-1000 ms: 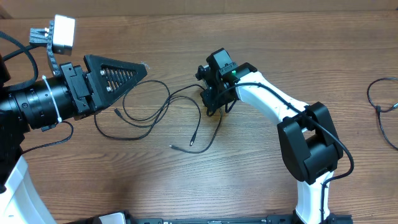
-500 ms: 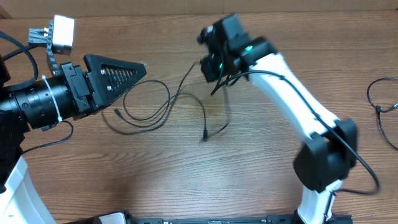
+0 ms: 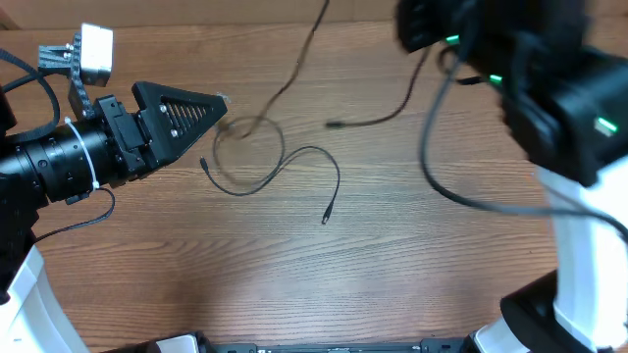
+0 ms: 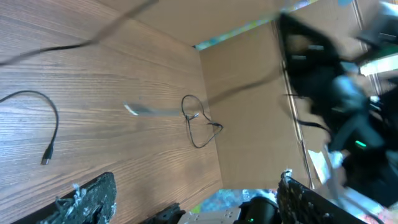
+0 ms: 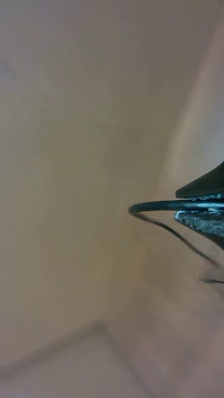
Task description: Untangle cables
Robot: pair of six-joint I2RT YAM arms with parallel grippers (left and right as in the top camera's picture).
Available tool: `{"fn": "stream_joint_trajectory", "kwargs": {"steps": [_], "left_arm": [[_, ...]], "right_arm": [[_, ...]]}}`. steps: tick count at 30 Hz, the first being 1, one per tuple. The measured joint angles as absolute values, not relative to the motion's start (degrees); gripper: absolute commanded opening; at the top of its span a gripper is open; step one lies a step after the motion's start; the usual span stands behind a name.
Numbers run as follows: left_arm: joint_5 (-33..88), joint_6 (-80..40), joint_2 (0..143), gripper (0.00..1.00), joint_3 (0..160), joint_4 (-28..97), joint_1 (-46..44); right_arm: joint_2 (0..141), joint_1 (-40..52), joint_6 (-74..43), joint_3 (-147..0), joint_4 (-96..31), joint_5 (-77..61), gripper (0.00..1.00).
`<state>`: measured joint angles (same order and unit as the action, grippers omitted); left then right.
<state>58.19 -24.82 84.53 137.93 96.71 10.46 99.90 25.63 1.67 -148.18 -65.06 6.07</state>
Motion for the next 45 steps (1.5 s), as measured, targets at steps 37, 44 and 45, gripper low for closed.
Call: {"fn": "stream_joint_trajectory", "kwargs": {"steps": [37,44,45], "left_arm": [[58.02,-26.46,84.53,0.84,137.93,96.71,10.46],[57.58,-26.76,84.53,0.86,137.93,96.71,10.46],[57.32,-26.81,84.53,0.86,137.93,96.71,10.46]], "right_arm": [[126.15,-39.55,-6.0,-150.02,-57.34,9.21,0.69],[129.21,-40.14,-5.85,-149.91,-61.52,9.78,1.0],[129.21,-40.12,-5.91,-149.86,-61.49,8.67,1.0]]}}
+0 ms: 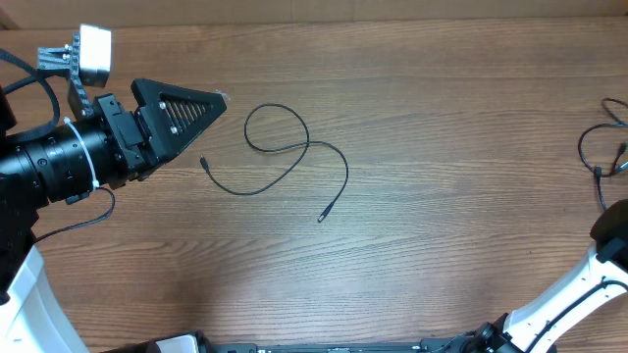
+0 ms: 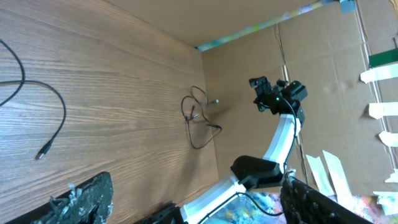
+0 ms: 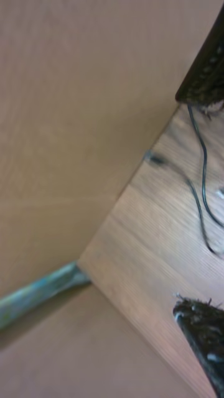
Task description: Untangle cables
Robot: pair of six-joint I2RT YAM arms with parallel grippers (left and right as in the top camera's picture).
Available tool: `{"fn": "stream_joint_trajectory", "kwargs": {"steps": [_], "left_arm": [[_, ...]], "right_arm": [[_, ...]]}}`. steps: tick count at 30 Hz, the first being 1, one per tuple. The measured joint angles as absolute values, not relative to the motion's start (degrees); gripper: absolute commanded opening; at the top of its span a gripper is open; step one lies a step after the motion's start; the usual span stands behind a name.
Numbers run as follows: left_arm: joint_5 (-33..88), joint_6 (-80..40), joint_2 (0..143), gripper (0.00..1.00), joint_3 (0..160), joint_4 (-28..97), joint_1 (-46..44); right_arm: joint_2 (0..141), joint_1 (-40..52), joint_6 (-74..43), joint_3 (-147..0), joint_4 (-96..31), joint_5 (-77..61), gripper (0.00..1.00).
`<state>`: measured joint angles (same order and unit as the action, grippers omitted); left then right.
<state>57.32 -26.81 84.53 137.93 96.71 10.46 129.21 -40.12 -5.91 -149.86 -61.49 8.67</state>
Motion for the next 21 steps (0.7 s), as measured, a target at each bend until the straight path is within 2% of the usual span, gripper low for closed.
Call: {"fn": "stream_joint_trajectory", "kwargs": {"steps": [5,10,15,21], "left_arm": [[56.66,-26.61,84.53,0.86,137.93,96.73,10.46],[56.29,-25.82,84.53,0.86,137.93,96.73,10.46],[56.23,-22.2,84.53,0.84,137.93,96.73,10.46],[55.64,-18.48,84.53,0.85,137.93,96.73,10.46]], "right_arm": [[127.7,-38.89,-5.98,-149.86,-60.71,-0.14,1.0],[122.87,-33.17,-6.2,-149.88,-61.6,-13.3,1.0],[116.27,-20.38,-4.69,-151.09,-70.89,-22.13,1.0],[114.1,-0.19,-2.74,-151.17,-85.1,-21.1,1.0]]}}
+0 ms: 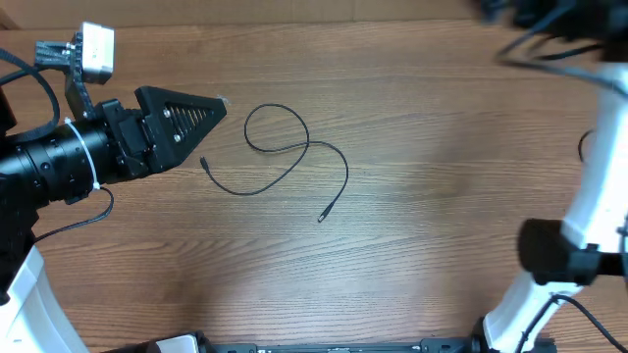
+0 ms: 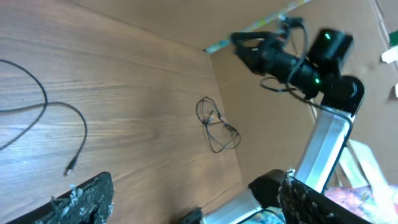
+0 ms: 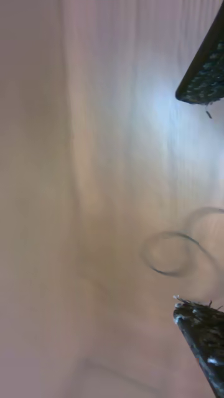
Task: Untangle cables
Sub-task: 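Move the right gripper to the last black cable and grasp it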
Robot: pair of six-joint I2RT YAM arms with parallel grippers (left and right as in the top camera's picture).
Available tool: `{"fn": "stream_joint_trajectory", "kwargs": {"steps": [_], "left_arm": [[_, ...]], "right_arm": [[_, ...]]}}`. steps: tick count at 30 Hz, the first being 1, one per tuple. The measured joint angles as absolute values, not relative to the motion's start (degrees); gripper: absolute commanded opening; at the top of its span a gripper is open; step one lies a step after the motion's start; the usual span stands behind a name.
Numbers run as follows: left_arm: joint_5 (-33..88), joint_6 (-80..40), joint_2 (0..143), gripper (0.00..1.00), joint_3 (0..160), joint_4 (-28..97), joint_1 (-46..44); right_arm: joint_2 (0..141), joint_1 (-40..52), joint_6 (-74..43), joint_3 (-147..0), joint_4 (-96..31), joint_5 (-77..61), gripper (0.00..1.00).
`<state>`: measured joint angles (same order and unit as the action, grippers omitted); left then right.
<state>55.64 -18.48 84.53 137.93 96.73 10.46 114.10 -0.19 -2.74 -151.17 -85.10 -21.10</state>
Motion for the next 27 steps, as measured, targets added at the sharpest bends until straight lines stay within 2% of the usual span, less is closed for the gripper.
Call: {"fn": "stream_joint_trajectory", "kwargs": {"steps": [6,9,18,23,27], "left_arm": [[54.35,-17.08,84.53,0.87,137.93,96.73,10.46],[54.11,-16.49,84.53,0.88,137.93,96.71,10.46],[53.71,-16.19,84.53,0.89,137.93,96.71,10.46],[53.71,-16.08,84.53,0.9,137.93,96.71,10.46],[53.69,-16.08,84.53,0.9,137.93,96.71,10.46]], "right_arm": [[114.85,17.32,-5.37,-146.45,-86.98,-14.06,1.0],[114.93,23.07,-6.26,-141.84,-86.94,-12.36,1.0],[115.46,30.81,-6.13,-121.49,-78.39,-11.05,1.0],[116.18,31.99,10.68,-112.05,-72.93,-12.25,1.0],[116.2,32.71,23.33,-105.93,-62.02,-12.45,1.0]]}}
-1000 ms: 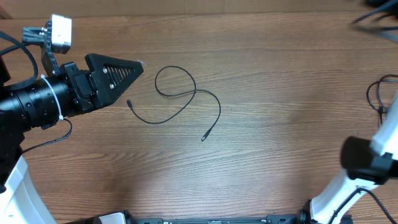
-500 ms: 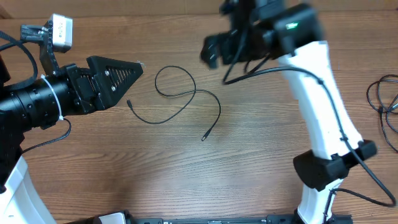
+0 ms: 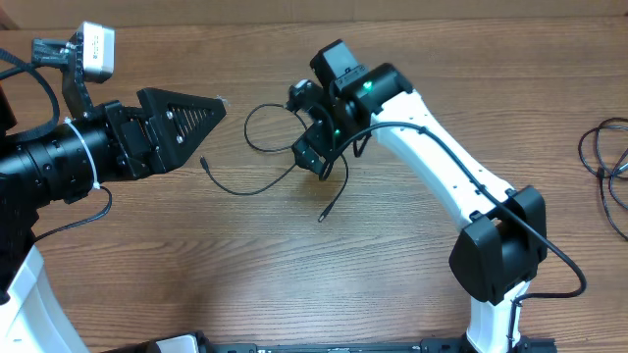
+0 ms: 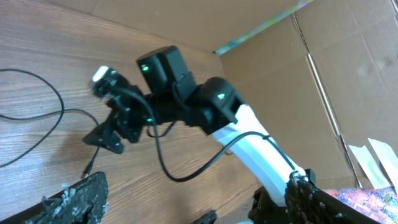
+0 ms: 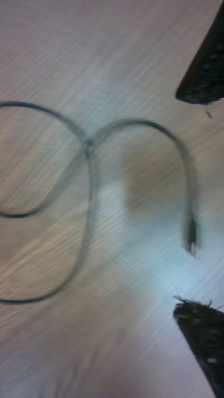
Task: Untangle cables
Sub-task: 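Move the right gripper to the last black cable and grasp it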
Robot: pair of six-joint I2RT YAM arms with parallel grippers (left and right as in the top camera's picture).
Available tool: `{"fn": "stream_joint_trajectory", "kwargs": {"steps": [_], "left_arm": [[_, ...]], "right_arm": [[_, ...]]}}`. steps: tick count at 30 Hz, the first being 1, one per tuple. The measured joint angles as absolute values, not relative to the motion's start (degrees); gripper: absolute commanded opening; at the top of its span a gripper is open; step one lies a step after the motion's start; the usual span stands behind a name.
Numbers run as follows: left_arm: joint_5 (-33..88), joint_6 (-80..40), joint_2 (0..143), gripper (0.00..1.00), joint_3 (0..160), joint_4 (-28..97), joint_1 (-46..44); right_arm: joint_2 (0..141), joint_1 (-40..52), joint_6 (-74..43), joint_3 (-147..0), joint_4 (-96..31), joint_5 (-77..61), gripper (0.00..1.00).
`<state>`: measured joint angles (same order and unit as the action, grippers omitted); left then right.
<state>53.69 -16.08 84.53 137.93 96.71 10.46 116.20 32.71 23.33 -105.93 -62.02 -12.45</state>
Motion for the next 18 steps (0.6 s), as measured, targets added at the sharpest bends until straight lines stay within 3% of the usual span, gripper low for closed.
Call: {"fn": "stream_joint_trajectory", "kwargs": {"steps": [8,18], "left_arm": [[53.52,-16.1,84.53,0.91,137.93,96.73,10.46],[53.49,-16.1,84.53,0.92,137.93,96.71,10.46]], "right_arm": [[116.53,32.82,40.49,-94.7,-34.98,-14.72,1.0],[123.98,32.84,46.87,-94.11,-29.74,-17.89,0.93]]}}
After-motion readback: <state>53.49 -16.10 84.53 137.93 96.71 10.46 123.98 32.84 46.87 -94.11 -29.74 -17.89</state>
